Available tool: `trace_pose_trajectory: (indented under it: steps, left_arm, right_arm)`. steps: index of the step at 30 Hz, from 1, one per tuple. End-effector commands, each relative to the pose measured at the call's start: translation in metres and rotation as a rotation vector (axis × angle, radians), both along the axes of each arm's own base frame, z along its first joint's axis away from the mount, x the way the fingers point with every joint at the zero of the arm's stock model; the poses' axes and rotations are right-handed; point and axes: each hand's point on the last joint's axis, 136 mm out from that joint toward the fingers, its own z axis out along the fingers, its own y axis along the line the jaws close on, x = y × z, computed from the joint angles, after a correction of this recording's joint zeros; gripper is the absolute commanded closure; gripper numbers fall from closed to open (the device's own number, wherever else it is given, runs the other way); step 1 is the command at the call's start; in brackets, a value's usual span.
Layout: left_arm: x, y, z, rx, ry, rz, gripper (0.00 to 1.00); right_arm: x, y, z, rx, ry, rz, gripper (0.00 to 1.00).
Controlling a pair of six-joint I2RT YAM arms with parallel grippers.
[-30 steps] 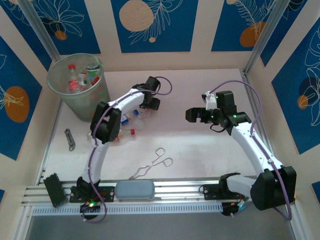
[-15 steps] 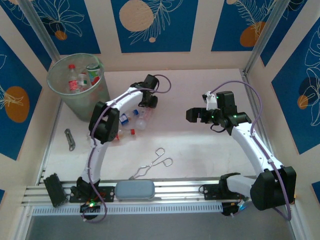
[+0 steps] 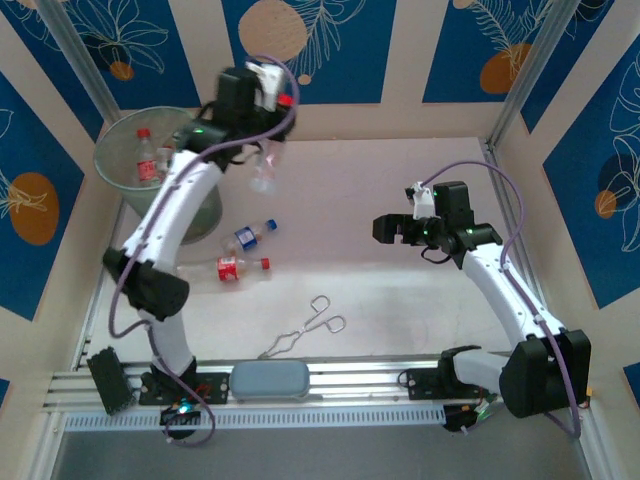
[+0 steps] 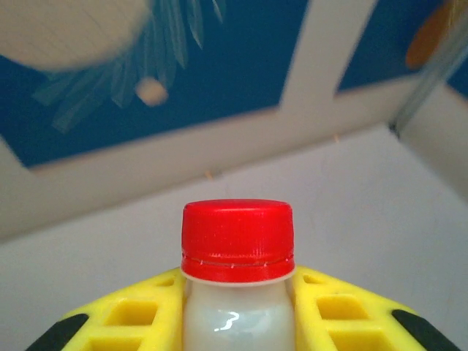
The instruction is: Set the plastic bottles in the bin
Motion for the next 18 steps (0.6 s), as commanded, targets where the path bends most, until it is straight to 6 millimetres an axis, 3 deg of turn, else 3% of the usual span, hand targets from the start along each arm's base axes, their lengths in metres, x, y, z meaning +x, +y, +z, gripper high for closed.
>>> trace_pose_trajectory:
  steps: [1,4,6,10,13,18]
  left_arm:
    - [-0.002,0.080,0.045,0.008,-0.088,0.162,0.76]
    - [0.000,0.142,0.073,0.017,-0.193,0.318,0.76]
    - [0.001,0.171,0.083,0.078,-0.271,0.402,0.76]
    - [0.005,0.221,0.077,0.140,-0.299,0.567,0.76]
    - [0.011,0.246,0.066,0.123,-0.325,0.652,0.76]
    - [0.034,0.268,0.043,0.079,-0.290,0.692,0.74]
  right_arm:
    - [0.003,0.001,-0.001,0.009,-0.002,0.005,0.01]
    - [0.003,0.001,-0.004,0.012,0.003,0.007,0.01]
    - [0.004,0.002,-0.004,0.012,0.002,0.009,0.01]
    - [0.004,0.001,-0.002,0.015,-0.001,0.007,0.01]
    - [0.003,0.001,-0.002,0.018,-0.001,0.009,0.01]
    - [0.002,0.001,-0.001,0.017,0.004,0.010,0.01]
